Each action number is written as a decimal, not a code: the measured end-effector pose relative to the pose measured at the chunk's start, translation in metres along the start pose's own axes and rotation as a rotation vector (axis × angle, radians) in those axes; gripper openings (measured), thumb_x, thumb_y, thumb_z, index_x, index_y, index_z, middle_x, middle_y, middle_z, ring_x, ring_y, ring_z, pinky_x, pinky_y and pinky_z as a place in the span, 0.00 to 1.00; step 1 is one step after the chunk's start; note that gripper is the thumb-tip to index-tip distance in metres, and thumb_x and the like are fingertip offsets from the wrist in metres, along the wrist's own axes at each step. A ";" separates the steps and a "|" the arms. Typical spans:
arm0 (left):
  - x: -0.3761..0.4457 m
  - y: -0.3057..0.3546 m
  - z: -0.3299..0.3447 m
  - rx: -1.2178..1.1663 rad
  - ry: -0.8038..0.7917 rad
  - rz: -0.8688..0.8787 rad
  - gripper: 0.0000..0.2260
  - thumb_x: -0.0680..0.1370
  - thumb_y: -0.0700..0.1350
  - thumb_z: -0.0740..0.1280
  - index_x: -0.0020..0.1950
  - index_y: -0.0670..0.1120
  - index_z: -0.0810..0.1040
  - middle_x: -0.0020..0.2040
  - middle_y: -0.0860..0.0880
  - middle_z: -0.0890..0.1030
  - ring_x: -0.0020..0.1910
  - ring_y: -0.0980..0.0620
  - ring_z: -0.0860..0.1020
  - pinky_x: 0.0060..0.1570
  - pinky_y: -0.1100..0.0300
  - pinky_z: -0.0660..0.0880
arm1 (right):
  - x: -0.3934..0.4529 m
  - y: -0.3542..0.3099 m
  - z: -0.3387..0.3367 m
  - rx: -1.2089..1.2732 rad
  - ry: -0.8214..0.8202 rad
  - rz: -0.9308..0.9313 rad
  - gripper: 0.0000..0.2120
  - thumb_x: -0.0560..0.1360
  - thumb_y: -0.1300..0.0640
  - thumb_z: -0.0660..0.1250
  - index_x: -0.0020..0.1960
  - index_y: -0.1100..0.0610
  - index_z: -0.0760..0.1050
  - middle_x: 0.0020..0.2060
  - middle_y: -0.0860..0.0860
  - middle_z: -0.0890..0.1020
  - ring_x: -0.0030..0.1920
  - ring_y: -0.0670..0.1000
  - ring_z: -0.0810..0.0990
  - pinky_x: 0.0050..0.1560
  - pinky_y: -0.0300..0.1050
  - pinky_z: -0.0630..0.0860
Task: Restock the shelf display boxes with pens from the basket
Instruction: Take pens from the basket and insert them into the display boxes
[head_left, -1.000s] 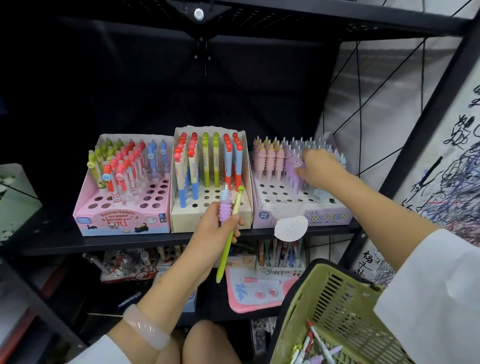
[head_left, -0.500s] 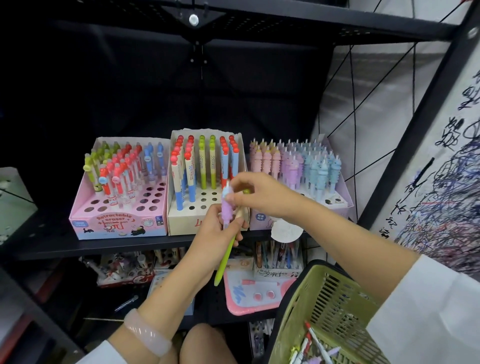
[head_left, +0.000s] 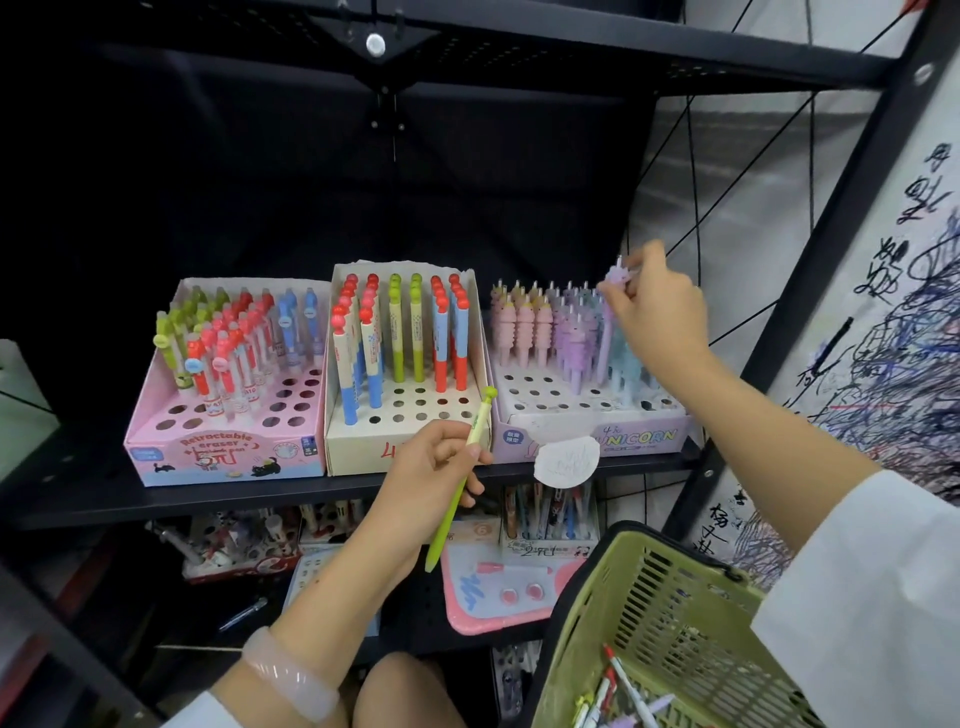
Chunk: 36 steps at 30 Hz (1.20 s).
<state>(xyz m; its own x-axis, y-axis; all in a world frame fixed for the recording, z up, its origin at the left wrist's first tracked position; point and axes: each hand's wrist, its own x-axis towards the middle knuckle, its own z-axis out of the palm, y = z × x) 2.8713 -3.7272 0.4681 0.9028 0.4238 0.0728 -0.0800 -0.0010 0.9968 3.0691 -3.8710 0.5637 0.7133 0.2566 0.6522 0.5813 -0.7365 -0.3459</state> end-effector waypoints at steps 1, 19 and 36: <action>0.000 0.000 0.000 0.005 -0.002 -0.001 0.04 0.79 0.37 0.61 0.52 0.43 0.73 0.40 0.50 0.82 0.31 0.55 0.76 0.32 0.64 0.76 | -0.001 0.003 0.003 -0.005 -0.011 0.001 0.15 0.77 0.50 0.63 0.56 0.59 0.66 0.42 0.58 0.81 0.44 0.62 0.78 0.42 0.51 0.72; 0.001 -0.009 -0.006 0.030 0.021 -0.022 0.05 0.79 0.38 0.61 0.51 0.46 0.74 0.38 0.54 0.83 0.31 0.57 0.76 0.32 0.64 0.75 | -0.006 0.003 0.005 -0.070 -0.029 -0.020 0.14 0.77 0.52 0.63 0.54 0.61 0.65 0.41 0.60 0.80 0.42 0.63 0.78 0.40 0.50 0.70; -0.004 -0.001 -0.008 0.032 0.018 -0.008 0.05 0.80 0.37 0.60 0.52 0.43 0.74 0.36 0.55 0.82 0.32 0.55 0.75 0.33 0.64 0.75 | 0.008 0.013 0.003 -0.300 -0.362 -0.085 0.08 0.76 0.56 0.61 0.50 0.58 0.76 0.56 0.58 0.75 0.58 0.60 0.71 0.57 0.53 0.66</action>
<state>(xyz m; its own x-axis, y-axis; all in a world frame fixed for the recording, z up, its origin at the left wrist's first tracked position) 2.8643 -3.7212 0.4664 0.8956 0.4401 0.0650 -0.0593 -0.0267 0.9979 3.0840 -3.8766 0.5622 0.7900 0.4857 0.3742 0.5422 -0.8383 -0.0567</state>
